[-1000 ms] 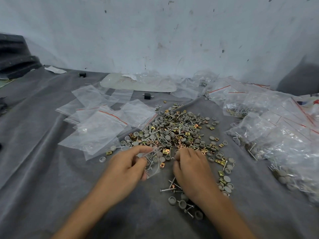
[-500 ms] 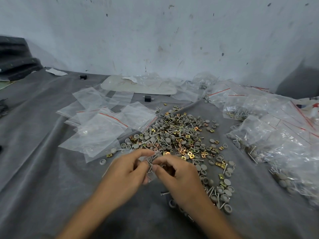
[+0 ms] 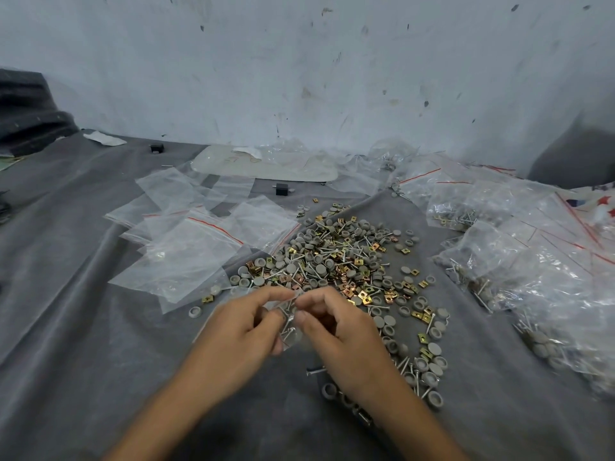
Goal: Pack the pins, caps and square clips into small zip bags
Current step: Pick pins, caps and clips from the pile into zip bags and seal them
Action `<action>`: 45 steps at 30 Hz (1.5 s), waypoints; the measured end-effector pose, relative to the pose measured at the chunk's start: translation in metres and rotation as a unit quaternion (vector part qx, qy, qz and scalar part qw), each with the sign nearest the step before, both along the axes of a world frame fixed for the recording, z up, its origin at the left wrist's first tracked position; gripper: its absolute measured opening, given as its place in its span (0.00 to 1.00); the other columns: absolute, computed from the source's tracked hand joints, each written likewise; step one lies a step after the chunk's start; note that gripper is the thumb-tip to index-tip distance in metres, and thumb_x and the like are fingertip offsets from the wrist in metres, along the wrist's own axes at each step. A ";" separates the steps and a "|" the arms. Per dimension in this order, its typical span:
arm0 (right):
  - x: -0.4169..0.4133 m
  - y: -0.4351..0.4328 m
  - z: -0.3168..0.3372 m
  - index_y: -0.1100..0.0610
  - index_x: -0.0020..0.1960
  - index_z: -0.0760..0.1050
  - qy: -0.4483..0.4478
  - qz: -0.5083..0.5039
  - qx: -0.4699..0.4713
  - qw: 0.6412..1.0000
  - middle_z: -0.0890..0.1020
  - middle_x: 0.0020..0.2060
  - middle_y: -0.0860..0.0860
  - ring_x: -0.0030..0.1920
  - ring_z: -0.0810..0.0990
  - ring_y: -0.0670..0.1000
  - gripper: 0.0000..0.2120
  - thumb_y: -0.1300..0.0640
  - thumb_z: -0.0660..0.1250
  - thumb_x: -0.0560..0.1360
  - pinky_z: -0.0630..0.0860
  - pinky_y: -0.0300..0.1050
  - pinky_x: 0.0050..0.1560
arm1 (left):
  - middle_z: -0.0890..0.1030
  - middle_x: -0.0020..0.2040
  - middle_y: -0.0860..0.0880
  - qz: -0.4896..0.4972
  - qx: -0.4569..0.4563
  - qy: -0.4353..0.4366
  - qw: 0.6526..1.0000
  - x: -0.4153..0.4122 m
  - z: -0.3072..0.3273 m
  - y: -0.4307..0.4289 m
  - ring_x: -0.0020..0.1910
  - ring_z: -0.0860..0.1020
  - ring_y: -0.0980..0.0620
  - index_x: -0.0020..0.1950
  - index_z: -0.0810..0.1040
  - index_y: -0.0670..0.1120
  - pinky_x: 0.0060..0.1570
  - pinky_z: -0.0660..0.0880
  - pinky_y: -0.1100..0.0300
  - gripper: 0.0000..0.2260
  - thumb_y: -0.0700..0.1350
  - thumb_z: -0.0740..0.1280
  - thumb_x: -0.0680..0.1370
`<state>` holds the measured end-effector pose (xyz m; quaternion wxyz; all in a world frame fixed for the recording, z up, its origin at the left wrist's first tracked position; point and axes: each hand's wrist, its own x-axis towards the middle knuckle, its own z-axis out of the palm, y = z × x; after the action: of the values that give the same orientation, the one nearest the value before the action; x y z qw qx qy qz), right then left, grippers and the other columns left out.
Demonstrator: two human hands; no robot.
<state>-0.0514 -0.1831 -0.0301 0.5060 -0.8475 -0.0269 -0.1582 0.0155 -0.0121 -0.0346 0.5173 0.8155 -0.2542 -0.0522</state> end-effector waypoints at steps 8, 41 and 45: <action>0.000 -0.039 0.020 0.40 0.55 0.78 -0.023 -0.103 0.001 0.994 0.83 0.47 0.35 0.43 0.82 0.44 0.08 0.53 0.67 0.80 0.78 0.38 0.39 | 0.83 0.32 0.50 0.009 -0.008 0.016 1.000 -0.001 0.006 0.003 0.27 0.74 0.59 0.59 0.77 0.70 0.31 0.70 0.63 0.16 0.53 0.59 0.76; -0.011 -0.059 0.026 0.45 0.45 0.76 0.066 -0.099 -0.076 0.990 0.80 0.34 0.45 0.30 0.75 0.42 0.07 0.48 0.64 0.81 0.71 0.38 0.29 | 0.83 0.31 0.51 0.015 -0.006 0.032 0.999 -0.005 0.011 0.002 0.26 0.73 0.60 0.57 0.79 0.63 0.31 0.70 0.61 0.15 0.54 0.59 0.75; -0.011 -0.021 0.014 0.44 0.45 0.79 0.058 -0.039 -0.107 0.992 0.82 0.38 0.39 0.39 0.80 0.39 0.02 0.49 0.70 0.77 0.75 0.32 0.36 | 0.83 0.30 0.50 0.016 -0.017 0.028 0.999 -0.005 0.009 -0.001 0.26 0.73 0.59 0.56 0.80 0.62 0.29 0.69 0.62 0.14 0.52 0.60 0.75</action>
<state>-0.0623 -0.2041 -0.0162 0.4067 -0.9048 0.0194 -0.1245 0.0105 -0.0129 -0.0253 0.5385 0.8089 -0.2276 -0.0628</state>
